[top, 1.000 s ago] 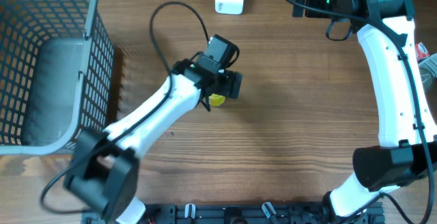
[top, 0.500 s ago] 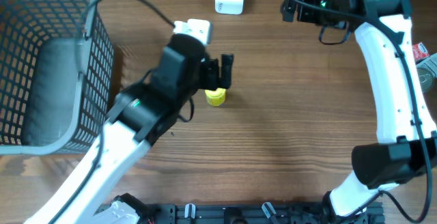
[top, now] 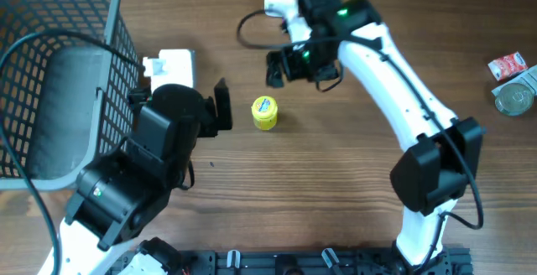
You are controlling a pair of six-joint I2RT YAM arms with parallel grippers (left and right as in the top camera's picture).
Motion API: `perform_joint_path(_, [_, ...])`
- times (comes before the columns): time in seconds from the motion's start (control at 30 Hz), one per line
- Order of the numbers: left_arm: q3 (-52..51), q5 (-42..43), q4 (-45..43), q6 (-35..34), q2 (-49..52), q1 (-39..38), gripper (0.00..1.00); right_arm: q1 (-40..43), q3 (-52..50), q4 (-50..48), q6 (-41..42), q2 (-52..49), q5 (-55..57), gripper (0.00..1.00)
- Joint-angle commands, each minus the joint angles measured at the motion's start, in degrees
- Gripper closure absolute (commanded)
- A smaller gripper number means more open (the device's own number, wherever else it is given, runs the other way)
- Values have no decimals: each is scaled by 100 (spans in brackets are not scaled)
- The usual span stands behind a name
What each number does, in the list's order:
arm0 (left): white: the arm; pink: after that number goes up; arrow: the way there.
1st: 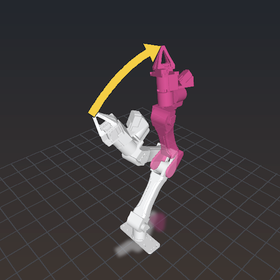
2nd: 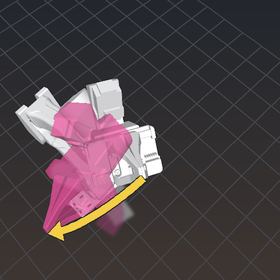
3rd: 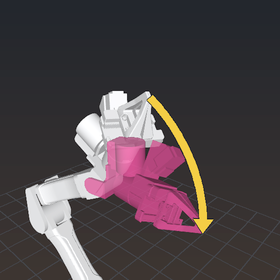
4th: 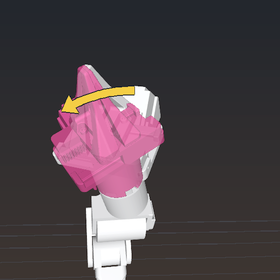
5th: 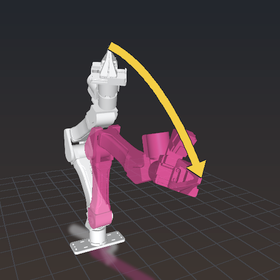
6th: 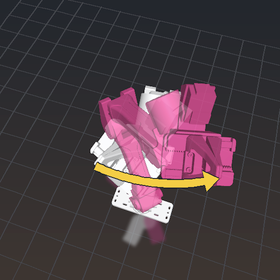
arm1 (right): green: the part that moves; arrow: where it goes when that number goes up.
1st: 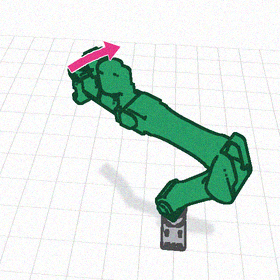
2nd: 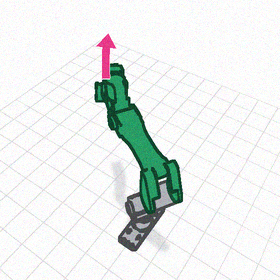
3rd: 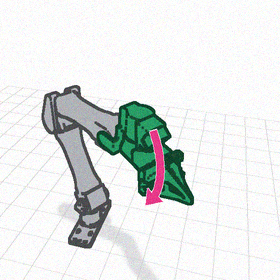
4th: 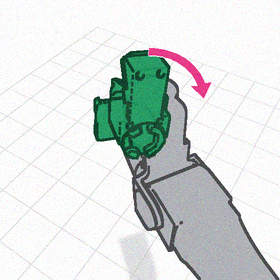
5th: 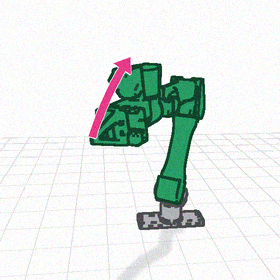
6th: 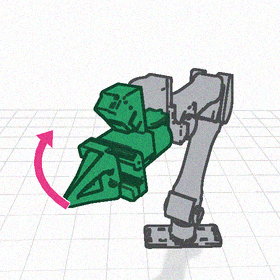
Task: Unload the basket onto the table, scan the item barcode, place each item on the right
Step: 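Swing the right gripper over and grasp the Mentos bottle from above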
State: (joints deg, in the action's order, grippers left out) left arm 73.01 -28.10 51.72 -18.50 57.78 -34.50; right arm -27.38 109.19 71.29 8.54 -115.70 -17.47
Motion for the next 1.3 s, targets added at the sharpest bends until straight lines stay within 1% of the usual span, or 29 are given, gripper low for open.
perform_joint_path(0.0, [-2,-481,92,-192,-350,-11,0,-157,-20,114,-826,-162,354,0])
perform_joint_path(0.07, [-2,-481,109,-192,-531,-11,0,-210,-22,173,-859,-280,605,0])
perform_joint_path(0.3, [-2,-501,507,-190,-907,-11,0,-319,-192,299,-1294,-706,584,0])
perform_joint_path(0.4, [-4,-503,752,-190,-909,-11,0,-540,-195,304,-1287,-811,586,0])
perform_joint_path(0.6, [-4,-612,846,-190,-909,-11,0,-1080,-195,254,-1397,-835,588,0])
perform_joint_path(0.73, [-4,-612,887,-190,-909,-11,0,-1373,-195,-48,-1458,-909,1132,0])
perform_joint_path(0.8, [-4,-664,949,-188,-909,-11,0,-1445,-195,-170,-1464,-975,1215,0])
perform_joint_path(0.9, [-4,-916,1073,-192,-909,-11,0,-1445,-195,-319,-1453,-1152,1270,0])
perform_joint_path(1.03, [-4,-997,1132,-192,-909,-11,0,-1440,-195,-448,-1436,-1270,1692,0])
perform_joint_path(1.27, [-2,-1032,1134,-192,-909,-11,0,-1434,-195,-957,-1609,-1279,1587,0])
